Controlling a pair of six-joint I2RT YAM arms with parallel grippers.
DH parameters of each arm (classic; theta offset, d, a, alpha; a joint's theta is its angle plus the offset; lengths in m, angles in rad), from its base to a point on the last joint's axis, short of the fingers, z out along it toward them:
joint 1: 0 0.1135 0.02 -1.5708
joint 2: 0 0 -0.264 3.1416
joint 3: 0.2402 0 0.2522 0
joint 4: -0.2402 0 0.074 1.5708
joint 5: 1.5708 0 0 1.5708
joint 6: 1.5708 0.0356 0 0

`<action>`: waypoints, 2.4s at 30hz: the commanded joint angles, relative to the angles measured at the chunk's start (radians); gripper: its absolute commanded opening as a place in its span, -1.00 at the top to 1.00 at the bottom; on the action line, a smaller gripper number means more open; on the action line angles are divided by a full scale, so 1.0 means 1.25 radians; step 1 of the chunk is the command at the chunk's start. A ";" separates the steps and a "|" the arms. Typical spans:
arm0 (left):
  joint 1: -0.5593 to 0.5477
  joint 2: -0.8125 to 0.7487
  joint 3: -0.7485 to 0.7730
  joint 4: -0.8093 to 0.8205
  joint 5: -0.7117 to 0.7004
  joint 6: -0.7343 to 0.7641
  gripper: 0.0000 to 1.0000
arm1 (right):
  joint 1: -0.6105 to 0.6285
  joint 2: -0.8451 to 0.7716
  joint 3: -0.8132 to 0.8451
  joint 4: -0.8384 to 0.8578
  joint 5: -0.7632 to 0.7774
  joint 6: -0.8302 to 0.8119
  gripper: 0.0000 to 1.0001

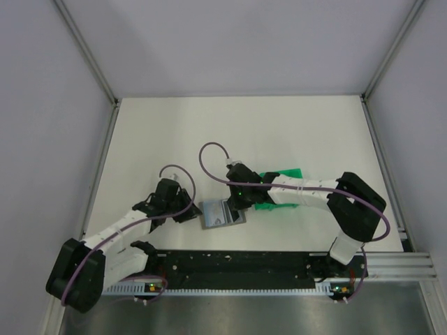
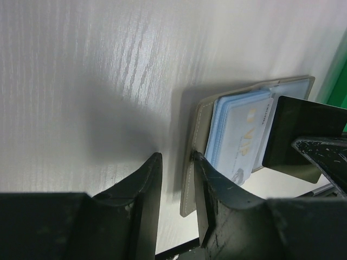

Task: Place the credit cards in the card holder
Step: Insert the credit card into the card holder.

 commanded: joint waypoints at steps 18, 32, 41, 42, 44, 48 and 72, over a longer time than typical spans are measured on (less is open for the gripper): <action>0.004 0.014 -0.031 0.209 0.084 -0.025 0.44 | -0.007 0.041 -0.016 -0.005 0.012 -0.003 1.00; 0.005 -0.023 -0.035 0.192 0.085 -0.023 0.92 | -0.015 0.021 -0.005 -0.010 0.021 -0.002 1.00; 0.004 -0.031 -0.031 0.186 0.095 0.002 1.00 | -0.018 0.023 0.001 -0.014 0.019 0.002 1.00; 0.004 -0.030 -0.031 0.186 0.096 0.003 1.00 | -0.018 0.017 0.003 -0.014 0.021 0.002 1.00; 0.004 -0.029 -0.031 0.186 0.098 0.006 1.00 | -0.018 -0.002 0.008 -0.019 0.034 0.004 1.00; 0.004 -0.030 -0.034 0.186 0.100 -0.004 1.00 | 0.006 -0.070 0.047 -0.044 0.143 0.003 1.00; 0.001 -0.074 -0.061 0.196 0.095 -0.084 1.00 | 0.174 -0.034 0.064 0.230 0.300 0.110 1.00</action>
